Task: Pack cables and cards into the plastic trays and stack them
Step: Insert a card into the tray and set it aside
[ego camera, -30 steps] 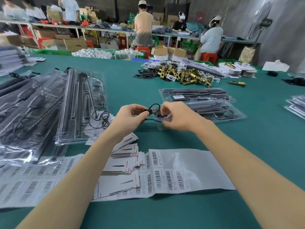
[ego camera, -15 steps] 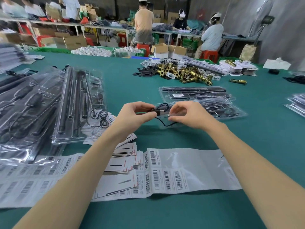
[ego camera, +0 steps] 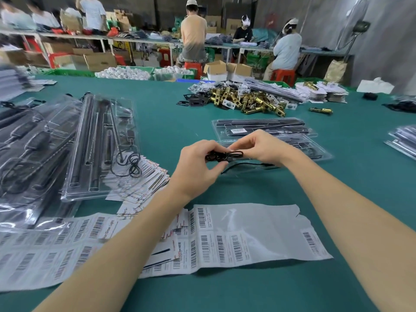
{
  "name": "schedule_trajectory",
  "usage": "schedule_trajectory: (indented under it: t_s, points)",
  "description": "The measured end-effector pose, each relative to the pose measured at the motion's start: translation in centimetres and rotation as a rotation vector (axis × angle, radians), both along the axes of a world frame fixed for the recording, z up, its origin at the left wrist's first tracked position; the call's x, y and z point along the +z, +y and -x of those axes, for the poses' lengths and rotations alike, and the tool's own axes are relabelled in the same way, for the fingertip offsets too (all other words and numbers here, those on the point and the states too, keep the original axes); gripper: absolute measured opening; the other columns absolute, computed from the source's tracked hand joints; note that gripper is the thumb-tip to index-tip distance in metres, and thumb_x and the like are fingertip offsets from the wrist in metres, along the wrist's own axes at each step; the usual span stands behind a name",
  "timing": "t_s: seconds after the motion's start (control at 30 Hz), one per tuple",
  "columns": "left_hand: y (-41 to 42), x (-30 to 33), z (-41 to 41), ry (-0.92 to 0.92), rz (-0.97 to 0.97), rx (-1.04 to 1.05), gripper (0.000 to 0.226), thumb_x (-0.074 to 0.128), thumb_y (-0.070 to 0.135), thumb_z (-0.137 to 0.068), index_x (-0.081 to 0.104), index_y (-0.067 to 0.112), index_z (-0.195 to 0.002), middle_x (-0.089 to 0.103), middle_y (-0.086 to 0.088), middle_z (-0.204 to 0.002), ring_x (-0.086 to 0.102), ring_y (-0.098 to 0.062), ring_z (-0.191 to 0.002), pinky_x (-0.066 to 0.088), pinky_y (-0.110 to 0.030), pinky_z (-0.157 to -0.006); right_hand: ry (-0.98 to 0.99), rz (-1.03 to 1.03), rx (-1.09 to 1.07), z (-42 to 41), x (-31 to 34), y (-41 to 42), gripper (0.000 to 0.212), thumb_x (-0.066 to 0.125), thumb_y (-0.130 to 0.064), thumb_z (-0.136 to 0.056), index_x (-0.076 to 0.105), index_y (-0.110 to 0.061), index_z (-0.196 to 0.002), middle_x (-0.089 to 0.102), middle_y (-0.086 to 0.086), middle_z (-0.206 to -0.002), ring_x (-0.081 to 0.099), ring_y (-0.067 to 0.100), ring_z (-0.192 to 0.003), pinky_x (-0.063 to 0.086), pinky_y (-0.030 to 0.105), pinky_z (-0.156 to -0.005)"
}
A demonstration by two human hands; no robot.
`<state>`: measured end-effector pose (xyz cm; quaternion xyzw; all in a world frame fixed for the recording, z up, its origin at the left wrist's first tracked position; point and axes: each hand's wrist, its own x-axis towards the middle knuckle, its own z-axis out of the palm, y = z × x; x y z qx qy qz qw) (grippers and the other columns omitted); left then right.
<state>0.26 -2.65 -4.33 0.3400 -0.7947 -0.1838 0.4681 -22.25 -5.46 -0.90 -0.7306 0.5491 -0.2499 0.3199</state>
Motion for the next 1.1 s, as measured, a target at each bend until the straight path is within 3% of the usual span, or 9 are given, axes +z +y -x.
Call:
schedule_trajectory:
  t_s: [0.07, 0.17, 0.27, 0.37, 0.5, 0.63, 0.87, 1.0, 1.1]
  points:
    - [-0.3, -0.1, 0.1, 0.003, -0.033, 0.005, 0.023, 0.082, 0.008, -0.079, 0.077, 0.015, -0.100, 0.075, 0.003, -0.095, 0.070, -0.009, -0.090, 0.054, -0.017, -0.087, -0.054, -0.063, 0.020, 0.2, 0.3, 0.0, 0.022, 0.078, -0.033, -0.083, 0.079, -0.029, -0.104, 0.078, -0.007, -0.104, 0.069, 0.009, -0.107, 0.050, 0.030, -0.100]
    - [-0.6, -0.2, 0.1, -0.068, -0.029, -0.002, 0.024, 0.083, 0.011, -0.079, 0.078, 0.014, -0.102, 0.077, 0.002, -0.097, 0.071, -0.011, -0.091, 0.054, -0.022, -0.091, -0.018, -0.175, 0.063, 0.2, 1.2, -0.6, 0.042, 0.079, -0.040, -0.073, 0.078, -0.023, -0.111, 0.077, -0.007, -0.109, 0.067, 0.007, -0.111, 0.048, 0.026, -0.101]
    - [-0.8, -0.2, 0.6, -0.117, -0.073, -0.010, 0.024, 0.083, 0.016, -0.081, 0.079, 0.015, -0.104, 0.077, 0.003, -0.099, 0.071, -0.010, -0.092, 0.053, -0.026, -0.097, 0.012, -0.246, 0.062, 0.5, 2.2, -1.6, 0.032, 0.080, -0.030, -0.080, 0.078, -0.022, -0.112, 0.077, -0.003, -0.110, 0.069, 0.012, -0.110, 0.054, 0.022, -0.092]
    - [-1.0, -0.4, 1.7, -0.195, -0.118, 0.003, 0.025, 0.080, 0.020, -0.083, 0.079, 0.017, -0.108, 0.077, 0.003, -0.103, 0.071, -0.011, -0.097, 0.048, -0.026, -0.102, -0.153, -0.327, 0.054, 0.1, 2.2, -2.0, 0.024, 0.075, -0.014, -0.088, 0.078, -0.016, -0.111, 0.076, 0.007, -0.110, 0.072, 0.019, -0.106, 0.058, 0.025, -0.087]
    - [-1.1, -1.0, 3.0, -0.214, -0.174, 0.053, 0.025, 0.076, 0.023, -0.086, 0.078, 0.021, -0.112, 0.078, 0.000, -0.105, 0.069, -0.016, -0.102, 0.045, -0.029, -0.104, 0.053, -0.129, 0.015, -1.5, 1.4, -1.7, 0.027, 0.065, -0.005, -0.090, 0.081, -0.023, -0.101, 0.078, -0.003, -0.091, 0.072, 0.007, -0.085, 0.057, 0.022, -0.073]
    - [-1.5, -1.0, 3.0, -0.258, -0.176, 0.053, 0.026, 0.071, 0.021, -0.090, 0.077, 0.023, -0.115, 0.076, 0.000, -0.111, 0.068, -0.019, -0.105, 0.044, -0.030, -0.105, 0.126, -0.118, 0.037, -1.4, 1.9, -0.4, 0.031, 0.060, -0.013, -0.092, 0.077, -0.029, -0.112, 0.075, -0.014, -0.107, 0.067, 0.000, -0.104, 0.053, 0.026, -0.095]
    - [-1.5, -1.5, 3.3, -0.368, -0.129, -0.006, 0.036, 0.057, 0.013, -0.097, 0.069, 0.026, -0.129, 0.073, -0.004, -0.120, 0.064, -0.029, -0.113, 0.048, -0.039, -0.098, 0.360, 0.109, 0.003, -0.4, 0.2, 2.0, 0.047, 0.059, -0.006, -0.091, 0.068, -0.030, -0.130, 0.069, -0.012, -0.126, 0.060, 0.002, -0.119, 0.048, 0.026, -0.104]
    - [-1.8, -1.0, 4.1, -0.448, -0.074, 0.057, 0.029, 0.060, 0.017, -0.096, 0.075, 0.026, -0.119, 0.075, -0.006, -0.112, 0.063, -0.031, -0.106, 0.049, -0.041, -0.092, 0.289, 0.242, -0.034, -0.8, -1.1, 2.6, 0.054, 0.056, 0.000, -0.091, 0.067, -0.036, -0.130, 0.073, -0.008, -0.119, 0.067, 0.011, -0.109, 0.052, 0.029, -0.099]
    - [-2.0, -0.5, 4.1, -0.587, 0.008, 0.105, 0.026, 0.057, 0.024, -0.099, 0.076, 0.029, -0.115, 0.073, -0.004, -0.107, 0.062, -0.027, -0.103, 0.048, -0.037, -0.087, 0.265, 0.391, -0.050, -0.9, -2.5, 3.4, 0.052, 0.057, 0.004, -0.092, 0.066, -0.027, -0.132, 0.072, -0.005, -0.122, 0.067, 0.008, -0.110, 0.049, 0.017, -0.097]
